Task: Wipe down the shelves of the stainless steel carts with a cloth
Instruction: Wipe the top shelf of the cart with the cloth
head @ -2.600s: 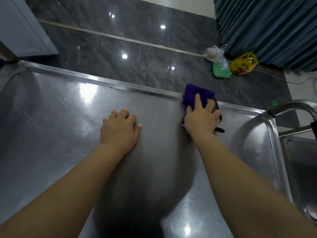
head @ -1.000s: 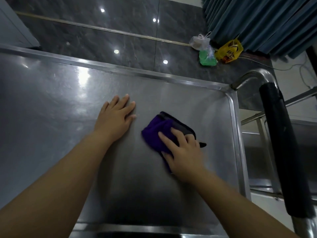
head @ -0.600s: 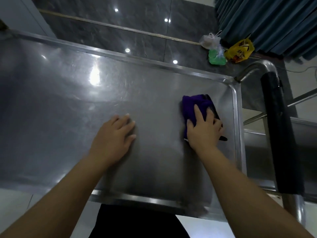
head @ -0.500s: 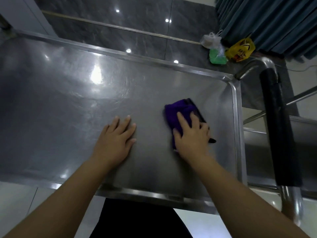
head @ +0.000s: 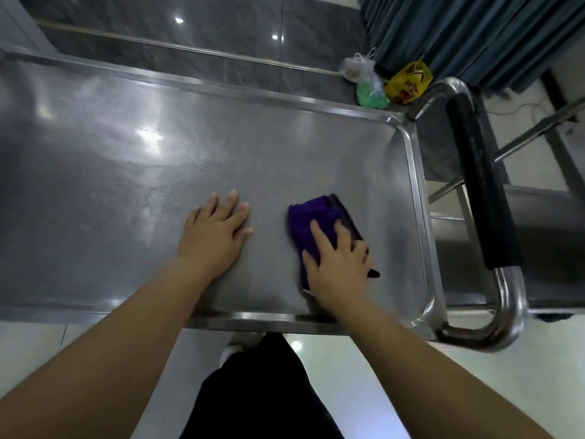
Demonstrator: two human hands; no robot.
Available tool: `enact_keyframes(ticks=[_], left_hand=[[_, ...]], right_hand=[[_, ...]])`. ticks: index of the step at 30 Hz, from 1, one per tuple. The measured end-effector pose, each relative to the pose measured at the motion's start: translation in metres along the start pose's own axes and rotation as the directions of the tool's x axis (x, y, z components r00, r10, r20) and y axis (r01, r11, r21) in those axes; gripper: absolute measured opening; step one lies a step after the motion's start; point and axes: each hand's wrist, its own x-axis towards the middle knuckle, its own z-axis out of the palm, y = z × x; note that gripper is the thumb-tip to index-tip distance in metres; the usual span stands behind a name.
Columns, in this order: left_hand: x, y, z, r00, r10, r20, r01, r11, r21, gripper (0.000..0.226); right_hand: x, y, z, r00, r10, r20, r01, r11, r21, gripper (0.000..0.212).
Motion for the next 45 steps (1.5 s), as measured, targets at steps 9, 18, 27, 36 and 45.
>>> enact_keyframes(ticks=[9,18,27,36,45], left_hand=[[-0.006,-0.006,-0.011,0.991,0.137,0.004,-0.137,0.989,0.059,0.051],[-0.05,-0.016,0.009,0.983,0.18,0.042,-0.184,0.977,0.112,0.048],[-0.049,-0.017,0.009,0.983,0.181,0.0,-0.181,0.983,0.042,0.045],[-0.049,-0.005,-0.001,0.988,0.156,0.003,-0.156,0.987,0.024,0.045],[-0.024,0.043,-0.02,0.996,0.079,-0.032,-0.079,0.997,0.006,0.04]], right_hand=[[-0.009,0.069,-0.005,0.968,0.252,-0.007,-0.251,0.967,0.032,0.056],[-0.079,-0.034,0.018,1.0,-0.002,-0.019,0.002,1.0,0.009,0.057],[-0.073,0.014,0.002,0.962,0.272,-0.008,-0.272,0.962,-0.01,0.052],[-0.085,0.049,-0.004,0.991,-0.131,-0.025,0.13,0.991,-0.043,0.047],[-0.083,0.042,0.004,0.986,0.145,-0.084,-0.144,0.989,0.021,0.051]])
